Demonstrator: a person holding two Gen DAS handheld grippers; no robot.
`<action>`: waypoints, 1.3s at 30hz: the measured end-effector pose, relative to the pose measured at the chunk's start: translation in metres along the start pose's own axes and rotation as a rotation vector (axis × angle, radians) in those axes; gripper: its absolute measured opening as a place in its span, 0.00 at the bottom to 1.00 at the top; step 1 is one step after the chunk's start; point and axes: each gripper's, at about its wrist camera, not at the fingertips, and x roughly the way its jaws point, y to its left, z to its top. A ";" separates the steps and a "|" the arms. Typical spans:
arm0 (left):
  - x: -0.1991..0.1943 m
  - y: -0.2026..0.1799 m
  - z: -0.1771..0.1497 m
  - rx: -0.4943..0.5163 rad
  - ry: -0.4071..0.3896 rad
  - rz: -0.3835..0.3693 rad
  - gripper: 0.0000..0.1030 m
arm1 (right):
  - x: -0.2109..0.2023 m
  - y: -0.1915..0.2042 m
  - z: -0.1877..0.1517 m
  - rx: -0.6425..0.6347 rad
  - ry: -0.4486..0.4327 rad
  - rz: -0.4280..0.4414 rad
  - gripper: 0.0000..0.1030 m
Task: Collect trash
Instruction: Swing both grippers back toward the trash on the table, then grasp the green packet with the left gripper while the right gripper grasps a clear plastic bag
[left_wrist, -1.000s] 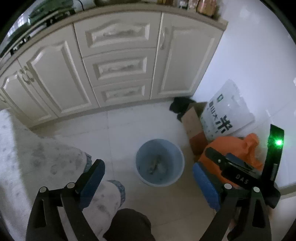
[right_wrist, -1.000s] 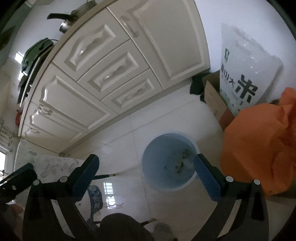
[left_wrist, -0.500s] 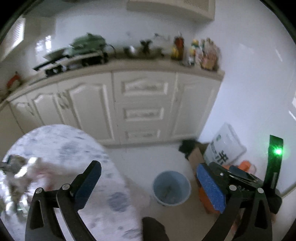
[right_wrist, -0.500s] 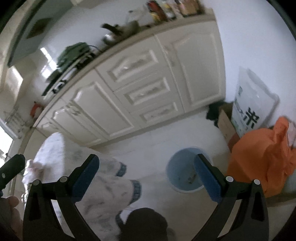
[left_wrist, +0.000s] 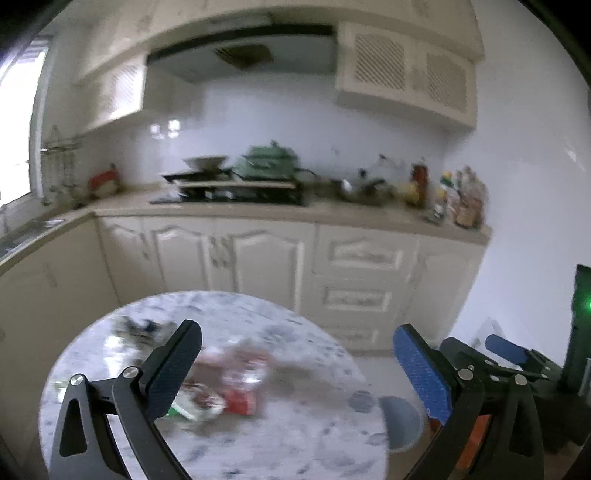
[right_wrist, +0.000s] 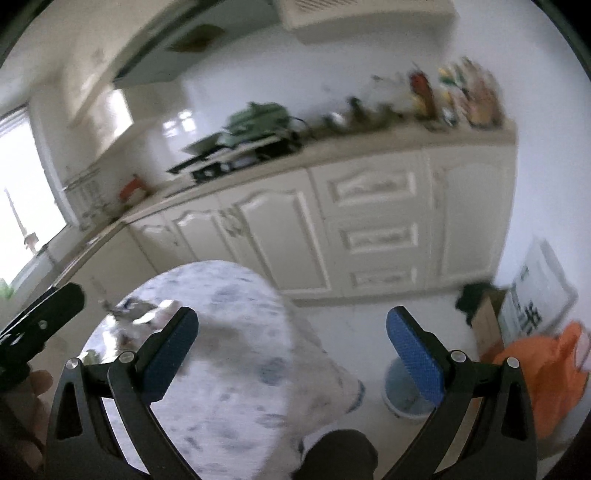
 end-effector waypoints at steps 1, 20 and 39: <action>-0.008 0.004 -0.005 -0.006 -0.011 0.011 0.99 | -0.002 0.011 0.001 -0.019 -0.010 0.006 1.00; -0.140 0.081 -0.076 -0.188 -0.123 0.249 0.99 | -0.017 0.174 -0.021 -0.284 -0.089 0.146 1.00; -0.090 0.153 -0.067 -0.251 0.034 0.403 0.99 | 0.067 0.242 -0.068 -0.402 0.121 0.230 1.00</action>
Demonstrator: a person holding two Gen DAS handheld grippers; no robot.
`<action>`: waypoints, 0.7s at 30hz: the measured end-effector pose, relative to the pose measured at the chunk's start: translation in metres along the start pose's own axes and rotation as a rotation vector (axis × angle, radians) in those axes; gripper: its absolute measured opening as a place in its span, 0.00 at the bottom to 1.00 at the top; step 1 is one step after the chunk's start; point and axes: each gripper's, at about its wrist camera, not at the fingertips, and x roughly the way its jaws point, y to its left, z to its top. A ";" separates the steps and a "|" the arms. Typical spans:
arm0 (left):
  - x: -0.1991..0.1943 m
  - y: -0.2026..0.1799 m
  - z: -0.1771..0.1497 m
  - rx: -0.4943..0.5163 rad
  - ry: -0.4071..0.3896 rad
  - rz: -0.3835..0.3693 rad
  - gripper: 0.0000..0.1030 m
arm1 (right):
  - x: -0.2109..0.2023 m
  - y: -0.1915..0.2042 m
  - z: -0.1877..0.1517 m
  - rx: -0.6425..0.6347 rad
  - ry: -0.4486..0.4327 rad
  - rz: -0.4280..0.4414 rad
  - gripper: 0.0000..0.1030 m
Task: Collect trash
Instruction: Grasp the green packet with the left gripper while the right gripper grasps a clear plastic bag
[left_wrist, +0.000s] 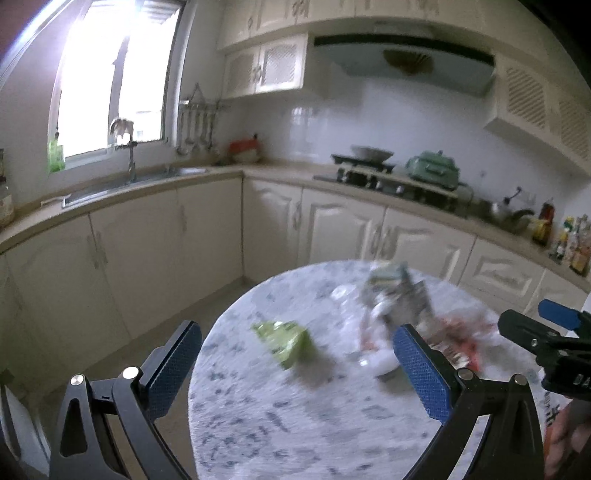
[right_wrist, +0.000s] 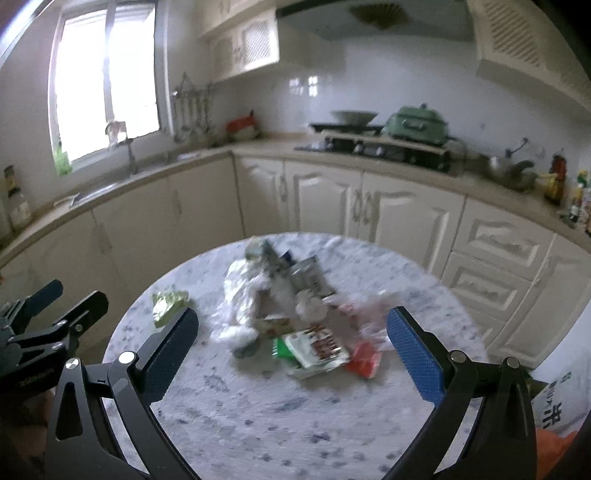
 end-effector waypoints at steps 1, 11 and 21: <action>0.010 0.008 0.000 -0.003 0.017 0.004 0.99 | 0.007 0.002 -0.001 -0.002 0.013 0.003 1.00; 0.113 0.030 0.007 0.002 0.159 0.032 0.99 | 0.073 0.024 -0.014 -0.025 0.145 0.053 1.00; 0.204 0.018 0.035 0.110 0.280 0.015 0.99 | 0.123 0.041 -0.029 -0.097 0.255 0.128 0.90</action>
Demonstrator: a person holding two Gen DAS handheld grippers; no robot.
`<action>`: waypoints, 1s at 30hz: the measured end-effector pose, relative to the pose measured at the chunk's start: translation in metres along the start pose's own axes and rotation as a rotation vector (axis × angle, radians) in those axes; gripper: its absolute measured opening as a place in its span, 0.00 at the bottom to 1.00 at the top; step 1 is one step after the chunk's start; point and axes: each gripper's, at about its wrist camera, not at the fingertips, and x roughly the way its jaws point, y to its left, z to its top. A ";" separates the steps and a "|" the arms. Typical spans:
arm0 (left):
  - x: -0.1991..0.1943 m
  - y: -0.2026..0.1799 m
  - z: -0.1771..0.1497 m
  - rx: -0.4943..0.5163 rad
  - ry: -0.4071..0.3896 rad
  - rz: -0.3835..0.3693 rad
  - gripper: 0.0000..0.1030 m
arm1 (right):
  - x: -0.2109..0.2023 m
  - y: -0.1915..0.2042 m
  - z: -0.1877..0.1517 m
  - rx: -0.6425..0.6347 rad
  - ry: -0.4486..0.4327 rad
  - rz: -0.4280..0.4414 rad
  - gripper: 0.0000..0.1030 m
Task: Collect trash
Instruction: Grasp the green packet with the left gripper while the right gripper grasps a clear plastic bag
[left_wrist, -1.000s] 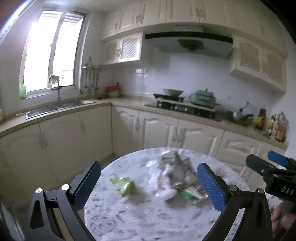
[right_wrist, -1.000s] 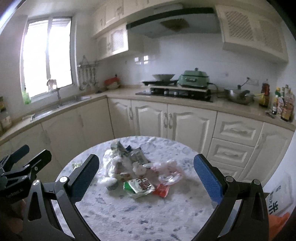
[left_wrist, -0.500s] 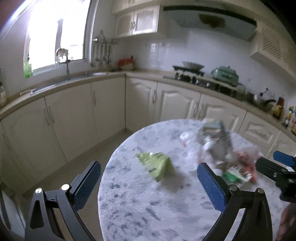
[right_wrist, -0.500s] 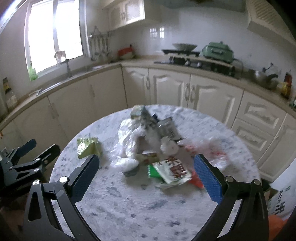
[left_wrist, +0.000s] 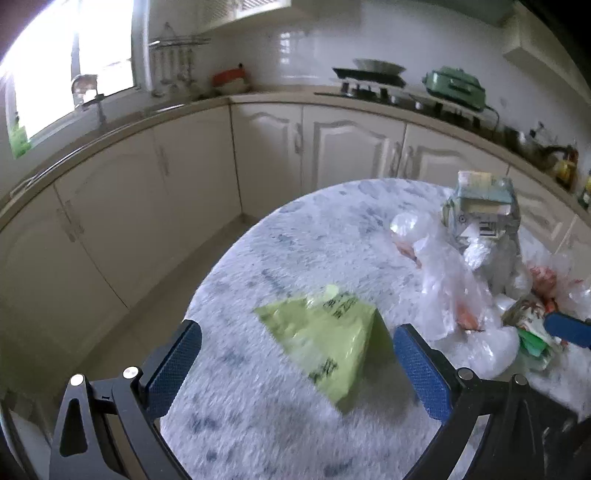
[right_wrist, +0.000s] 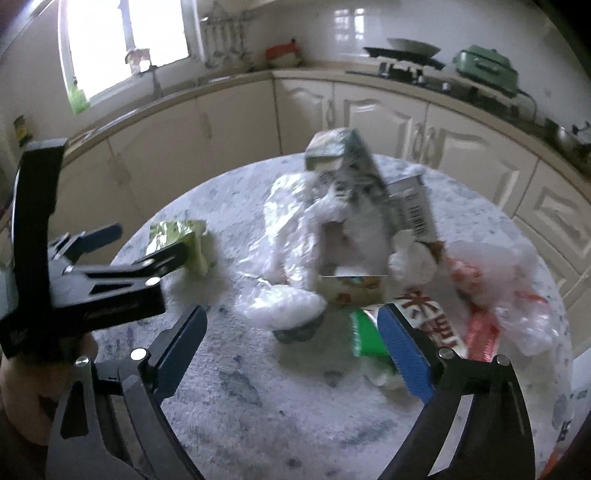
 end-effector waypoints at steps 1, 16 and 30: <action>0.005 -0.003 0.003 0.012 0.011 0.003 0.99 | 0.004 0.001 0.000 -0.004 0.004 0.005 0.90; 0.050 0.003 0.037 0.027 0.090 -0.199 0.36 | 0.020 -0.021 0.009 0.102 0.022 0.117 0.62; 0.041 0.053 0.025 -0.084 0.044 -0.180 0.22 | 0.073 0.009 0.048 0.021 0.055 -0.023 0.49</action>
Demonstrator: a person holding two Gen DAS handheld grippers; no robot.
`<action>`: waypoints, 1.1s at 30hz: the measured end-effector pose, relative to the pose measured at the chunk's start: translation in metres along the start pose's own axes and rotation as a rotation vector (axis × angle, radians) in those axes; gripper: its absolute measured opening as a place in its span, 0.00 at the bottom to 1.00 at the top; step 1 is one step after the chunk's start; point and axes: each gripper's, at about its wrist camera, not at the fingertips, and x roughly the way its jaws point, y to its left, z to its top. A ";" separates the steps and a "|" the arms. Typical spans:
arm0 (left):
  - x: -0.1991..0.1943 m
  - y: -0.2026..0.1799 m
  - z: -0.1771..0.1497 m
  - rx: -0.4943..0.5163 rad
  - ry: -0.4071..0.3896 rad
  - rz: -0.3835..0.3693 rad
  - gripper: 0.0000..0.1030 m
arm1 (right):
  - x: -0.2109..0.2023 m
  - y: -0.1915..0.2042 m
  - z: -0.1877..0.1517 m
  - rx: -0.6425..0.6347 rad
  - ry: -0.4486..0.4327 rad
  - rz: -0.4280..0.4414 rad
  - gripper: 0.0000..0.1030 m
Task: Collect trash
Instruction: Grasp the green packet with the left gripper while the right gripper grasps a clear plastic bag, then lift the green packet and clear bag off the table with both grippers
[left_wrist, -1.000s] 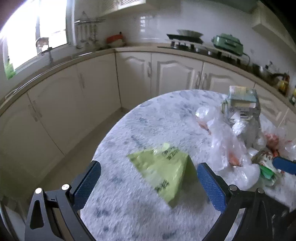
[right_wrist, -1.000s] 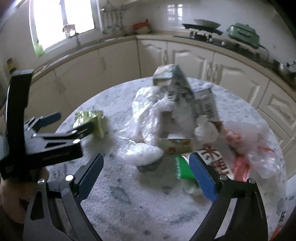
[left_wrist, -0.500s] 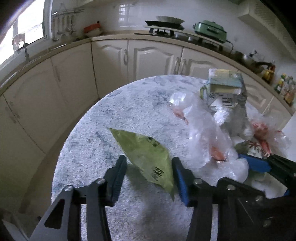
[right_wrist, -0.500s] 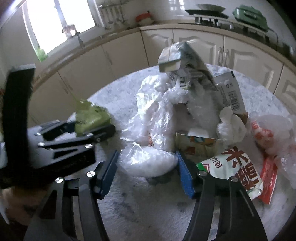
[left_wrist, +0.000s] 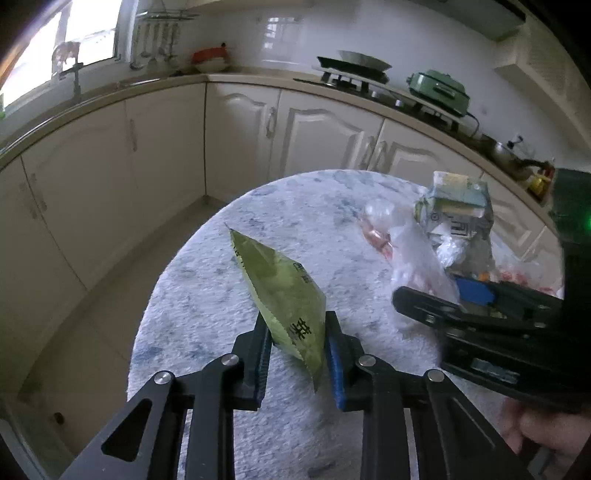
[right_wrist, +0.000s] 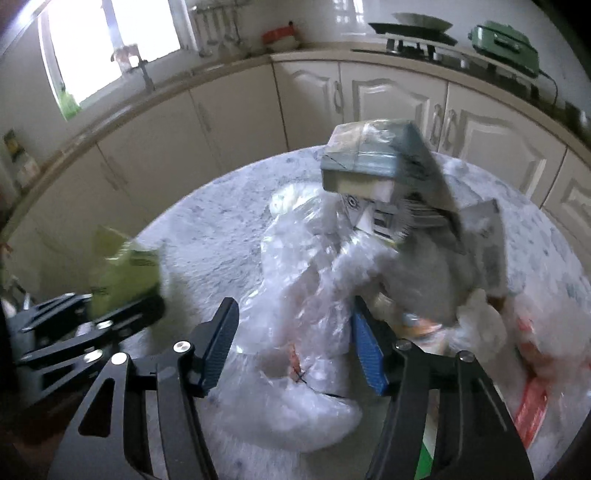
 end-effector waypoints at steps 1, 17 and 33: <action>-0.001 0.002 -0.002 -0.004 -0.002 0.000 0.21 | 0.002 0.003 0.000 -0.014 0.004 -0.012 0.42; -0.069 -0.029 -0.056 -0.034 -0.048 0.009 0.21 | -0.063 -0.011 -0.058 0.119 -0.029 0.301 0.27; -0.113 -0.051 -0.080 -0.037 -0.056 0.042 0.21 | -0.055 0.007 -0.070 0.006 -0.020 0.257 0.29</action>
